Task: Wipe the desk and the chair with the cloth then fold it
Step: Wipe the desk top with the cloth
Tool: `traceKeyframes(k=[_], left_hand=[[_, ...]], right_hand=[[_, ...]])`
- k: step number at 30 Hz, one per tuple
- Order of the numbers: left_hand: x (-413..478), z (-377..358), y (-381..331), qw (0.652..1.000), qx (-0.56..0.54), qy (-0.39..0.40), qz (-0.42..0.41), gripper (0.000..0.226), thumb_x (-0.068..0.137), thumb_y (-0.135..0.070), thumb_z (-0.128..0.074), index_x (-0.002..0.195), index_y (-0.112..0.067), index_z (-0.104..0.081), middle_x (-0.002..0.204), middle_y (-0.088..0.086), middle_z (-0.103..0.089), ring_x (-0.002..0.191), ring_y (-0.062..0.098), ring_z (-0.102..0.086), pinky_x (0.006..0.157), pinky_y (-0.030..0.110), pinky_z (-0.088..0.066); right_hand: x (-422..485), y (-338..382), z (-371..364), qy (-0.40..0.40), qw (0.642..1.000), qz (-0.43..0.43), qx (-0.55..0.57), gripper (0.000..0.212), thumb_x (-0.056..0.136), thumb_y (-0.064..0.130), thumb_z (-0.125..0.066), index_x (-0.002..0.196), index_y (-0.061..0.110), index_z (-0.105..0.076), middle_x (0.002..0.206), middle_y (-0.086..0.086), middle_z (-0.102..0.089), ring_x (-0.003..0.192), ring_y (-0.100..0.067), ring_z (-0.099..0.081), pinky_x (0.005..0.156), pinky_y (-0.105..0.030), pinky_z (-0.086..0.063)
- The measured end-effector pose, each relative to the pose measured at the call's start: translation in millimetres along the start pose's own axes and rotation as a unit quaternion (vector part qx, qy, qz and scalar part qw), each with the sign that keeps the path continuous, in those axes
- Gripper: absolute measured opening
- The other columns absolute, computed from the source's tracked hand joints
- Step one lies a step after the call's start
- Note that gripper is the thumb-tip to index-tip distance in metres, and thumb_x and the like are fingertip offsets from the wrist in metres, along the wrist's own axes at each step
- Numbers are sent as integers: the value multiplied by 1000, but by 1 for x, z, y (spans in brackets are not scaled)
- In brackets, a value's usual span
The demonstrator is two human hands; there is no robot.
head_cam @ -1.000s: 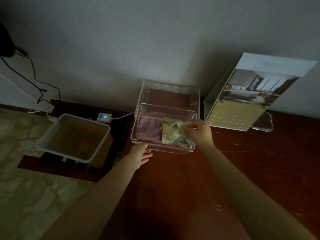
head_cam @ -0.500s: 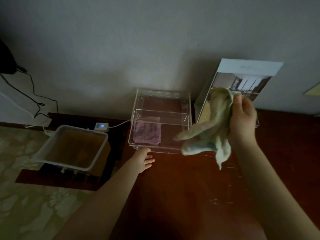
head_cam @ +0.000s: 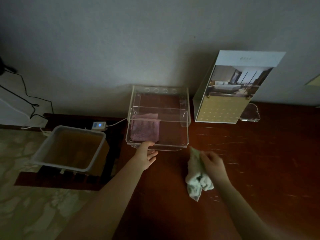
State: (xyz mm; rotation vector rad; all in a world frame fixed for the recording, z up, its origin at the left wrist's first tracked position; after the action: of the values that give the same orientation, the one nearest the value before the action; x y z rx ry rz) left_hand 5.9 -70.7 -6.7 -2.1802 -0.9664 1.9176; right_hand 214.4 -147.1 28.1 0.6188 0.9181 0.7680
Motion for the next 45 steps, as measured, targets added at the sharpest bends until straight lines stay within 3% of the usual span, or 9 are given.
traceKeyframes(k=[3, 6, 10, 13, 17, 25, 32, 39, 45], left_hand=[[1, -3, -3, 1000, -2, 5, -8, 14, 85, -10, -61, 97, -11, -56, 110, 13, -59, 109, 25, -59, 95, 36, -40], [1, -7, -8, 1000, 5, 14, -18, 11, 87, -11, -58, 98, -12, -56, 110, 12, -59, 114, 26, -57, 96, 36, -39], [5, -5, -15, 999, 44, -13, -9, 10, 92, -14, -53, 101, -12, -54, 124, 16, -57, 115, 29, -56, 98, 39, -40], [10, 3, -25, 994, 69, -82, -12, 20, 92, -16, -54, 111, -11, -52, 124, 15, -56, 112, 28, -57, 95, 39, -44], [16, 18, -50, 977, 41, -204, -54, 31, 92, -17, -53, 123, -10, -54, 114, 11, -57, 98, 21, -56, 81, 33, -46], [14, 10, -75, 985, -3, -167, -33, 22, 93, -18, -50, 114, -11, -54, 108, 10, -55, 102, 21, -56, 92, 34, -45], [17, 1, -85, 989, -53, -130, -35, 21, 94, -17, -48, 112, -11, -54, 109, 10, -56, 96, 20, -56, 88, 31, -46], [18, -9, -98, 983, -139, -105, -60, 10, 91, -14, -49, 81, -11, -48, 89, 10, -54, 83, 20, -57, 95, 34, -48], [30, -10, -102, 979, -170, -84, -77, 30, 93, -16, -47, 123, -9, -46, 113, 15, -54, 118, 25, -49, 112, 36, -31]], right_hand=[[5, -27, -16, 25, 997, -8, -77, 33, 97, 27, -50, 71, 10, -60, 55, -4, -57, 50, -15, -52, 50, -32, -45], [11, -33, -30, 56, 992, -46, -103, 19, 98, 29, -46, 92, 15, -56, 64, -3, -62, 54, -15, -60, 45, -26, -47], [36, -22, -45, 23, 996, -74, -55, 25, 96, 23, -48, 117, 12, -53, 85, -5, -66, 71, -20, -62, 67, -36, -53], [59, -4, -55, 64, 976, -150, 142, 26, 95, 17, -50, 117, 2, -55, 98, -15, -61, 70, -21, -59, 64, -33, -52], [80, 16, -61, 110, 875, -258, 394, 40, 98, 30, -46, 131, 8, -49, 125, -19, -54, 102, -30, -56, 89, -38, -44], [96, 36, -59, 91, 836, -291, 456, 57, 98, 41, -37, 141, 3, -37, 144, -21, -38, 135, -35, -33, 114, -42, -24], [114, 44, -55, 105, 819, -297, 480, 64, 98, 45, -36, 146, 5, -28, 148, -22, -32, 138, -35, -29, 112, -45, -23], [132, 60, -54, 100, 820, -292, 482, 59, 98, 46, -32, 144, 9, -35, 143, -19, -41, 135, -33, -35, 112, -44, -23], [143, 69, -57, 94, 806, -294, 504, 63, 96, 50, -30, 144, 10, -35, 144, -17, -40, 138, -30, -31, 113, -43, -19]])
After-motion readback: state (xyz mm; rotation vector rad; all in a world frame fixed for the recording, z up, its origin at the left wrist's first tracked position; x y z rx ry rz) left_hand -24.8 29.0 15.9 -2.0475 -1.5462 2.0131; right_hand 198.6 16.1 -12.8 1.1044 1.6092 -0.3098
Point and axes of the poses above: each hand's wrist, its own x-axis towards the middle knuckle, its own z-axis out of the back of the hand, y = z × x, the point moved 1 cm from there along x, towards the middle knuckle
